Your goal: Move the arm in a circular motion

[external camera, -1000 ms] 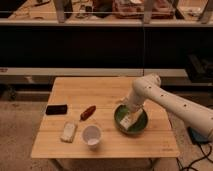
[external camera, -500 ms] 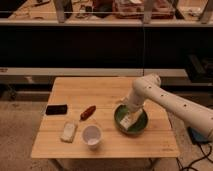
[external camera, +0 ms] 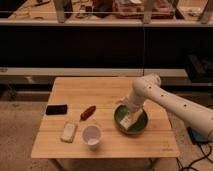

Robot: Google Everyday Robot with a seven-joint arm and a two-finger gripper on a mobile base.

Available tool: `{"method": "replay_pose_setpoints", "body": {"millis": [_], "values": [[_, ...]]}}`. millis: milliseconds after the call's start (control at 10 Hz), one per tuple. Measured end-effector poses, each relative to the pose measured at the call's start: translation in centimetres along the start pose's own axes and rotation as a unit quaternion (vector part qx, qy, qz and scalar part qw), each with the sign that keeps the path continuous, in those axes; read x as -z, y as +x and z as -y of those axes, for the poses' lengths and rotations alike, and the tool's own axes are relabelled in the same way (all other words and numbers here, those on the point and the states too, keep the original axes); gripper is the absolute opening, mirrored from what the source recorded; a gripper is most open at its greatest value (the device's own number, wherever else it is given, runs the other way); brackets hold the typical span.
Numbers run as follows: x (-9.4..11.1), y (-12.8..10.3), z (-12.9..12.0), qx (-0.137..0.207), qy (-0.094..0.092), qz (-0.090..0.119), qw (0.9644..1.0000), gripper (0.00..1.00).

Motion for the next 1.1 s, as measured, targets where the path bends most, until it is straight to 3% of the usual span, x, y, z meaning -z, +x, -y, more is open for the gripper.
{"method": "replay_pose_setpoints", "body": {"millis": [200,300,600,800,1100], "values": [[0.4,0.2,0.1,0.003,-0.008,-0.003,1.0,0.8],[1.1,0.0,1.0,0.019,-0.023,-0.007,0.9995,0.8],[4.7,-1.2,7.4,0.086,-0.081,-0.034,0.9924,0.8],[6.2,-2.1,10.9,0.108,-0.111,-0.039,0.9872,0.8],[6.8,-2.3,11.8,0.114,-0.12,-0.04,0.9855,0.8]]}}
